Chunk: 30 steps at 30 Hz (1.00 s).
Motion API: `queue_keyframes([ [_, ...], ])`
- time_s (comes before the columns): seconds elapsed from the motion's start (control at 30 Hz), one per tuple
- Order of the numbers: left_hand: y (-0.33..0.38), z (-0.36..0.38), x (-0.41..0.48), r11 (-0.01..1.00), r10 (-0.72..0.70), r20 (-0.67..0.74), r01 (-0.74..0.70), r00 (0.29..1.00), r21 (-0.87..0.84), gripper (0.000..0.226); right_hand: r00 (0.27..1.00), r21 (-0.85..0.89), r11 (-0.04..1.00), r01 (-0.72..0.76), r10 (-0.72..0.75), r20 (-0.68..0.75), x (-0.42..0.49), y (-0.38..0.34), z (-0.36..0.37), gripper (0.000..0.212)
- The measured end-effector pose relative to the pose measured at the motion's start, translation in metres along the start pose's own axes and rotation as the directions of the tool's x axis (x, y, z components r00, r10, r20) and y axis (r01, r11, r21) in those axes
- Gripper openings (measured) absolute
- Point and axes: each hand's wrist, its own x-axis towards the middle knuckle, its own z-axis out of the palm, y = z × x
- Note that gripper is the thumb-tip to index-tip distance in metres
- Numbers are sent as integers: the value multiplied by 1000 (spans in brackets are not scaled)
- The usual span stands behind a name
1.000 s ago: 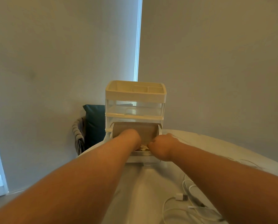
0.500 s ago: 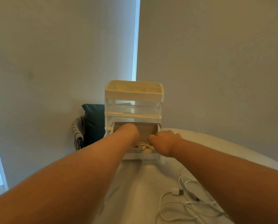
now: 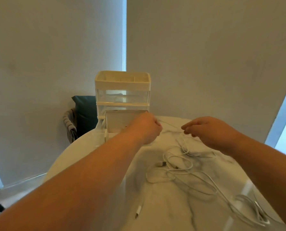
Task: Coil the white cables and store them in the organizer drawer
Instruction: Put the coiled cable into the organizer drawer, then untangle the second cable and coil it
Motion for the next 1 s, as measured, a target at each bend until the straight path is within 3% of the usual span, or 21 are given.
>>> queue_keyframes([
  [0.17, 6, 29, -37, 971, 59, -30, -65, 998, -228, 16, 980, 300, 954, 19, 42, -197, -46, 33, -24, 18],
  [0.27, -15, 37, -47, 994, 81, -71, -86, 994, -69, 8, 951, 340, 939, 52, 57, -303, -62, 57, -12, 18],
  [0.4, -38, 28, -37, 997, 1, 27, -3, 1000, 80, 3, 978, 171, 985, 23, 14, -209, -64, 67, 4, 12],
  [0.5, -43, 35, -34, 971, -72, 150, 34, 986, 238, 19, 991, 89, 995, 47, -36, -130, -61, 61, 15, 12],
  [0.6, -45, 42, -30, 973, -94, 202, 47, 975, 225, 32, 997, 35, 998, 52, -50, -58, -59, 60, 30, 6],
  [0.8, -37, 50, -31, 981, 54, 170, -84, 984, 175, 35, 996, 47, 996, 77, -79, 40, -57, 64, 34, 45],
  [0.9, -31, 60, -33, 961, 101, 234, -156, 967, 228, 23, 998, 69, 996, 63, -64, 19, -54, 68, 37, 37],
  [1.0, -29, 65, -34, 965, 17, 311, -97, 950, 243, 31, 998, 154, 987, 54, -60, 36, -54, 69, 36, 35],
])
